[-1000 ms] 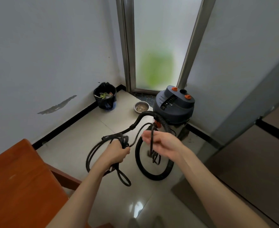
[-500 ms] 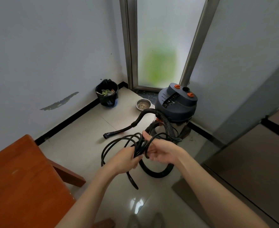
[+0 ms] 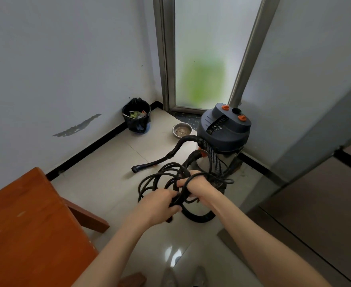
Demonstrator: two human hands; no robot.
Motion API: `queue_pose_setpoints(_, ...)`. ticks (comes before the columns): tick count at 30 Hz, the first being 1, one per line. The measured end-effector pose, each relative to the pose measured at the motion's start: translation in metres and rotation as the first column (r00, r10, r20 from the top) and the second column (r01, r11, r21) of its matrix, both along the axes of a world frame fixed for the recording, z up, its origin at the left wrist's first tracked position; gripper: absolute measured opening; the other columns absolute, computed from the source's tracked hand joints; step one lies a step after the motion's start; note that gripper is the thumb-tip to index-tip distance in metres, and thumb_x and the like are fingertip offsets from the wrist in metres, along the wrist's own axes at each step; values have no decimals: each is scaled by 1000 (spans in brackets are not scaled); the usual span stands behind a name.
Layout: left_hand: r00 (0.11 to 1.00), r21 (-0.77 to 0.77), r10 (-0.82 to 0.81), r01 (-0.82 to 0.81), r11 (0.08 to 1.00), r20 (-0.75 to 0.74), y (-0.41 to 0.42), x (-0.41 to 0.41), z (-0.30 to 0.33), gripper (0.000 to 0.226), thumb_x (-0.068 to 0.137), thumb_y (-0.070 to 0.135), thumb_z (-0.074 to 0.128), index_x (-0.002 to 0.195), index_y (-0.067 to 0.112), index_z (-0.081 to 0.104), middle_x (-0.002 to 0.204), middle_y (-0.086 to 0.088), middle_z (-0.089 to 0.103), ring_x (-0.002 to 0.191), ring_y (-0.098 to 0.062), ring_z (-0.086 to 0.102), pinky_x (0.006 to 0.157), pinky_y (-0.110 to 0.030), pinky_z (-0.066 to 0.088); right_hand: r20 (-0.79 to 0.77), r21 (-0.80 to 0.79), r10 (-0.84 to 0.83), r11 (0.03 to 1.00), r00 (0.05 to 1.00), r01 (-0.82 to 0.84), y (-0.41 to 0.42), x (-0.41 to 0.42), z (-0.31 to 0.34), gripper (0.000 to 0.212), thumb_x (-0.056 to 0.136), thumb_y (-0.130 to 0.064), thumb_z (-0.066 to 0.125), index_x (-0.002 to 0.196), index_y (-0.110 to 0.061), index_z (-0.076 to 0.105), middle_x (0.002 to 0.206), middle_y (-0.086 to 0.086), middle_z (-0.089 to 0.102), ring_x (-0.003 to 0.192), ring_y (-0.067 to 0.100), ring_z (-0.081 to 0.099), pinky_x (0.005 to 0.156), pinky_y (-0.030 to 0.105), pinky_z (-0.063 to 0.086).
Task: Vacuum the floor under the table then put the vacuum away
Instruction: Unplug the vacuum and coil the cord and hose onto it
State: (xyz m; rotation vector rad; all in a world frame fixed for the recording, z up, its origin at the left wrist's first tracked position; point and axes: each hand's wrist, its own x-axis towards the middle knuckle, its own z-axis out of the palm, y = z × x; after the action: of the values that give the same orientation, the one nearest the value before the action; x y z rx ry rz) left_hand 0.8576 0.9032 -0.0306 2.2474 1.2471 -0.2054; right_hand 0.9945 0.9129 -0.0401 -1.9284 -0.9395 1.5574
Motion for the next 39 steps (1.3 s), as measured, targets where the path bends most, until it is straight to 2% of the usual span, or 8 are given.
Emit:
queue_pose_setpoints(5, 807, 126, 325, -436, 891, 493, 6, 9, 26, 28, 92, 35, 54, 83, 15, 72, 77, 4, 67, 70, -7, 55, 68, -23, 44, 417, 24, 309, 936, 855, -350, -4, 7, -10, 23, 95, -16, 49, 116, -6, 47, 97, 8, 59, 81, 18, 56, 70, 31, 51)
queue_pose_setpoints(7, 834, 100, 299, -384, 918, 464, 9, 22, 36, 21, 89, 35, 59, 87, 20, 73, 84, 5, 66, 74, -4, 52, 65, -13, 37, 497, -32, 430, 877, 754, -479, -7, 7, -15, 24, 96, -16, 47, 119, -10, 44, 95, 6, 56, 82, 17, 57, 76, 32, 54)
queue_pose_setpoints(14, 893, -24, 304, -314, 949, 332, 13, 42, 31, 19, 85, 34, 66, 88, 18, 75, 89, 6, 70, 76, -2, 54, 58, -4, 33, 562, -331, 736, 619, 377, -712, -12, 1, -10, 28, 95, -4, 43, 121, -1, 51, 79, 7, 50, 59, 13, 41, 51, 21, 35)
queue_pose_setpoints(19, 920, -105, 325, -309, 945, 220, 20, 47, 26, 21, 84, 32, 68, 90, 13, 76, 91, 0, 72, 78, -8, 59, 65, -19, 44, 644, -477, 759, 498, 97, -724, -21, -5, -8, 34, 94, -5, 46, 128, -1, 47, 124, 17, 56, 110, 31, 57, 86, 36, 48)
queue_pose_setpoints(27, 947, -130, 285, -268, 955, 144, 23, 53, 16, 19, 83, 25, 65, 84, 8, 74, 88, -6, 71, 76, -15, 61, 57, -21, 42, 688, -530, 721, 422, -81, -735, -27, -4, -11, 36, 98, -8, 41, 133, -2, 43, 134, 16, 50, 124, 31, 48, 93, 37, 44)
queue_pose_setpoints(30, 933, -160, 329, -307, 938, 144, 25, 46, 16, 17, 78, 20, 64, 66, 7, 64, 64, -11, 55, 56, -14, 43, 52, -25, 33, 709, -457, 705, 495, 34, -739, -26, -1, -9, 32, 97, -9, 42, 128, -3, 48, 128, 13, 55, 117, 29, 53, 90, 36, 46)
queue_pose_setpoints(35, 817, -155, 552, -531, 833, 168, 37, 2, 13, 28, 83, 23, 62, 59, 13, 51, 57, -4, 40, 51, -15, 32, 47, -25, 26, 569, -60, 460, 850, 681, -523, -30, 27, -10, 22, 97, -15, 45, 117, -9, 53, 110, 9, 61, 101, 25, 60, 81, 33, 50)
queue_pose_setpoints(39, 572, -284, 806, -756, 589, 151, 29, -28, -11, 48, 87, 23, 60, 52, 17, 27, 41, 7, 22, 48, -16, 20, 51, -30, 17, 275, 218, 226, 932, 934, -290, -34, 46, -5, 13, 97, -13, 50, 109, -16, 53, 103, 1, 62, 100, 16, 59, 89, 34, 50)
